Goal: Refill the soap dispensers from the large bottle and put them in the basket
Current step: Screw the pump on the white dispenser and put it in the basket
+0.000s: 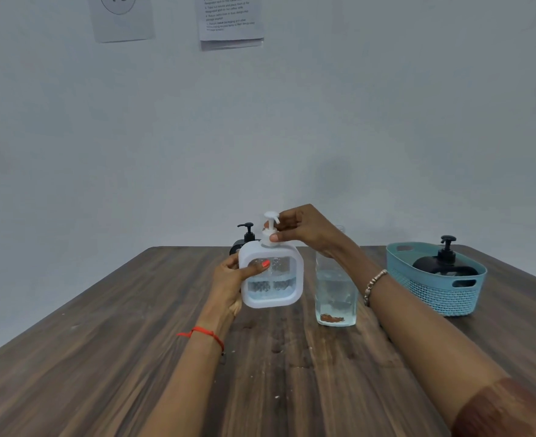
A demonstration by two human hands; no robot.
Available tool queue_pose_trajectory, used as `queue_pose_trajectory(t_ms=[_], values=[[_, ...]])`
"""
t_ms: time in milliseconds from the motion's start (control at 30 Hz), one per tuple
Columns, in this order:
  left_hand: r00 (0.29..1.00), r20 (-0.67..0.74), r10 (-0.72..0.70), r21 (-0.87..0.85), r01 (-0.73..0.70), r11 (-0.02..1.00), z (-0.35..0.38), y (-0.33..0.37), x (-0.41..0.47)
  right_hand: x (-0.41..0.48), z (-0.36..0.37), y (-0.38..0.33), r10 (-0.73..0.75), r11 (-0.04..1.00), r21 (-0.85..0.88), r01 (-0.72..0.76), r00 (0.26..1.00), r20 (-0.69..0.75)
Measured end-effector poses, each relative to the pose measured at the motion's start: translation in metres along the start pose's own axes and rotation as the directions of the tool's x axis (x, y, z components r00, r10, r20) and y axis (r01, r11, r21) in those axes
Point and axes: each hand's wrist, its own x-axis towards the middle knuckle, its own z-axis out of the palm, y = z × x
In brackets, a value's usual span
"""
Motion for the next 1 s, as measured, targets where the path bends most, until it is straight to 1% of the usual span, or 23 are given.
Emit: queue_pose_trajectory(t_ms=[100,233,300,367,433,500,567,633,733,800,833,900,967,1000], values=[[1.000,-0.020,0.012,0.011,-0.011,1.000,0.001,-0.001,0.000,-0.002,0.005,0.003,-0.001,0.999,-0.053,-0.002,0.998,-0.060],[0.999,-0.047,0.015,0.027,-0.013,1.000,0.005,-0.005,0.002,-0.002,0.022,0.007,-0.013,0.973,-0.227,-0.045,0.969,-0.248],[0.999,-0.042,0.003,0.016,-0.002,1.000,0.006,-0.008,0.001,0.000,0.024,0.006,-0.028,0.966,-0.253,-0.050,0.955,-0.297],[1.000,-0.031,-0.002,0.022,0.003,1.000,0.005,-0.010,0.000,0.001,0.019,0.004,-0.008,0.964,-0.254,-0.082,0.943,-0.333],[1.000,-0.011,-0.004,0.014,0.004,1.000,0.005,-0.010,-0.002,0.000,0.009,0.004,0.068,0.966,-0.218,-0.138,0.951,-0.300],[1.000,-0.007,-0.017,-0.018,0.017,1.000,0.005,-0.009,-0.001,-0.004,0.000,0.008,0.126,0.970,-0.183,-0.161,0.974,-0.189],[1.000,-0.005,-0.026,-0.025,0.026,0.999,0.005,-0.005,0.000,-0.009,-0.004,0.012,0.129,0.979,-0.149,-0.140,0.989,-0.078],[1.000,-0.007,-0.023,-0.005,0.023,1.000,0.005,-0.004,0.001,-0.012,-0.003,0.014,0.105,0.988,-0.112,-0.107,0.994,-0.026],[1.000,-0.015,-0.017,0.000,0.017,1.000,0.007,-0.003,0.001,-0.012,0.002,0.015,0.052,0.997,-0.051,-0.054,0.998,-0.037],[1.000,-0.019,-0.012,0.009,0.013,1.000,0.008,-0.002,0.001,-0.011,0.007,0.013,0.063,0.998,-0.007,-0.064,0.991,-0.120],[1.000,-0.021,-0.007,0.014,0.008,1.000,0.009,-0.002,0.001,-0.010,0.011,0.012,0.075,0.997,-0.006,-0.077,0.983,-0.165],[1.000,-0.019,0.009,0.029,-0.009,1.000,0.009,-0.002,0.001,-0.009,0.018,0.012,0.084,0.992,-0.072,-0.102,0.972,-0.220],[1.000,-0.004,0.019,0.027,-0.019,0.999,0.008,-0.002,0.001,-0.008,0.020,0.009,0.068,0.989,-0.115,-0.092,0.977,-0.200],[1.000,0.000,0.018,0.020,-0.018,1.000,0.008,-0.002,0.000,-0.008,0.018,0.007,0.078,0.991,-0.094,-0.095,0.983,-0.169]])
